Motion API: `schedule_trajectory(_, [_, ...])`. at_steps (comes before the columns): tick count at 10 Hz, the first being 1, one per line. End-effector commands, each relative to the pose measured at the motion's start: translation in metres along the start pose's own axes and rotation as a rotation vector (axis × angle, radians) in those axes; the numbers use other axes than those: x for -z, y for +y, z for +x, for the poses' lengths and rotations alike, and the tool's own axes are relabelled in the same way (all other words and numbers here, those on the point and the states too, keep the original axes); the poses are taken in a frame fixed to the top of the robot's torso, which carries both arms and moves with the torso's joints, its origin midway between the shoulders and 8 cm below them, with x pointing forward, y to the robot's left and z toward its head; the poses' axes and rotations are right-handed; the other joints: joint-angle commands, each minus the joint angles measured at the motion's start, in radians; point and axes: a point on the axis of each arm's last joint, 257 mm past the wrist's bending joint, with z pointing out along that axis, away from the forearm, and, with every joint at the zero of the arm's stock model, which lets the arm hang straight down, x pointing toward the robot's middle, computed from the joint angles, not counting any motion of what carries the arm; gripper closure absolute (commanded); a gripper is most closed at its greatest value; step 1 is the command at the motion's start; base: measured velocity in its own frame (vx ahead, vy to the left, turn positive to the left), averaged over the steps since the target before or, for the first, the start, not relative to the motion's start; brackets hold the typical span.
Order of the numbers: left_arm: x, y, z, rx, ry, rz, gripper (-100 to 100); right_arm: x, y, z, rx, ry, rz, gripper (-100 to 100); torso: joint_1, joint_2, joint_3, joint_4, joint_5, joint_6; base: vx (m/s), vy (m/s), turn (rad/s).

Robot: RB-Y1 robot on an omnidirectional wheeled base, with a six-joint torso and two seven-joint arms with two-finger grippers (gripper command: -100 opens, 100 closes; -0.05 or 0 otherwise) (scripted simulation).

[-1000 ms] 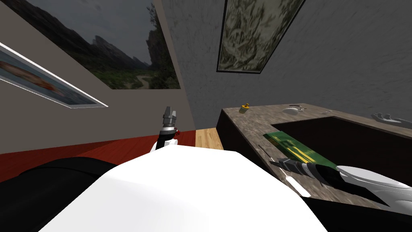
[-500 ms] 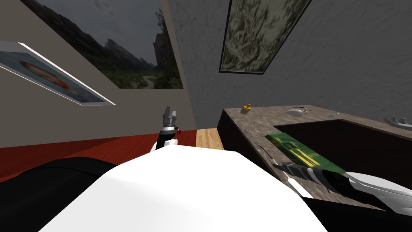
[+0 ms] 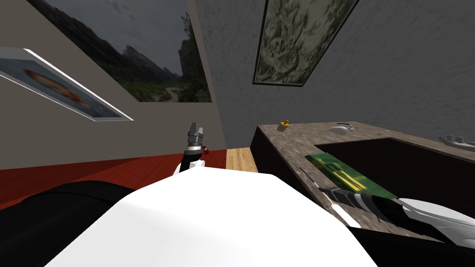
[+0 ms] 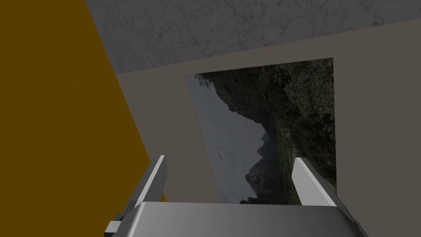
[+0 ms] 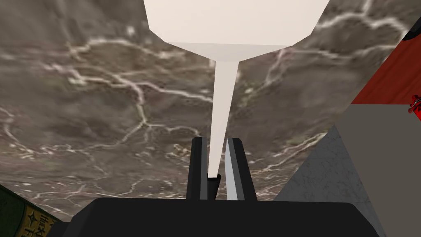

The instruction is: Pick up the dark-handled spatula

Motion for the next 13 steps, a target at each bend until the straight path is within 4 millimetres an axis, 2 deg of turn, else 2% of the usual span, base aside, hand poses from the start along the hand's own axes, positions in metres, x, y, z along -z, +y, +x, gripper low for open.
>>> schedule_trajectory(1, [0.000,0.000,0.000,0.000,0.000,0.000,0,0.000,0.000,0.000,0.000,0.000,0.000,100,0.000,0.000,0.000,0.000,0.000,0.000,0.000,0.000,0.000])
schedule_trajectory(2, [0.000,0.000,0.000,0.000,0.000,0.000,0,0.000,0.000,0.000,0.000,0.000,0.000,0,0.000,0.000,0.000,0.000,0.000,0.000,0.000,0.000,0.000])
schedule_trajectory(3, [0.000,0.000,0.000,0.000,0.000,0.000,0,0.002,-0.002,-0.012,0.044,-0.003,0.008,100,0.000,0.000,0.000,0.000,0.000,0.000,0.035,-0.024,-0.215])
schedule_trajectory(4, [0.000,0.000,0.000,0.000,0.000,0.000,0,0.008,-0.010,-0.023,0.080,-0.004,0.033,100,-0.001,-0.001,-0.001,0.000,0.000,0.002,0.092,-0.047,-0.312])
schedule_trajectory(6, [0.000,0.000,0.000,0.000,0.000,0.000,0,0.001,0.001,-0.030,0.098,-0.011,0.005,100,-0.003,-0.004,-0.003,-0.001,0.000,0.000,0.052,-0.034,-0.060])
schedule_trajectory(7, [0.000,0.000,0.000,0.000,0.000,0.000,0,0.010,-0.010,-0.034,0.121,0.000,0.039,100,-0.002,-0.003,-0.002,-0.001,-0.001,-0.002,0.049,-0.023,-0.160])
schedule_trajectory(8, [0.000,0.000,0.000,0.000,0.000,0.000,0,0.003,0.002,-0.042,0.137,-0.012,0.008,100,-0.002,-0.003,-0.002,-0.001,0.000,0.001,0.049,-0.022,-0.138])
schedule_trajectory(9, [0.000,0.000,0.000,0.000,0.000,0.000,0,0.001,0.006,-0.044,0.143,-0.016,-0.001,100,-0.001,-0.003,-0.002,-0.001,0.000,-0.001,0.018,-0.010,0.011])
schedule_trajectory(10, [0.000,0.000,0.000,0.000,0.000,0.000,0,0.007,-0.001,-0.048,0.164,-0.007,0.025,100,-0.001,-0.002,-0.001,0.000,0.000,-0.002,0.044,-0.017,-0.150])
schedule_trajectory(11, [0.000,0.000,0.000,0.000,0.000,0.000,0,0.001,0.011,-0.054,0.178,-0.016,-0.004,100,-0.001,-0.002,-0.001,-0.001,0.000,0.001,0.048,-0.023,-0.137])
schedule_trajectory(12, [0.000,0.000,0.000,0.000,0.000,0.000,0,0.008,0.003,-0.057,0.196,-0.005,0.026,100,-0.001,-0.003,-0.002,-0.001,0.000,-0.001,0.070,-0.030,-0.167])
schedule_trajectory(13, [0.000,0.000,0.000,0.000,0.000,0.000,0,0.003,0.013,-0.060,0.201,-0.011,0.002,100,-0.002,-0.004,-0.002,-0.001,0.000,0.000,0.057,-0.029,-0.115])
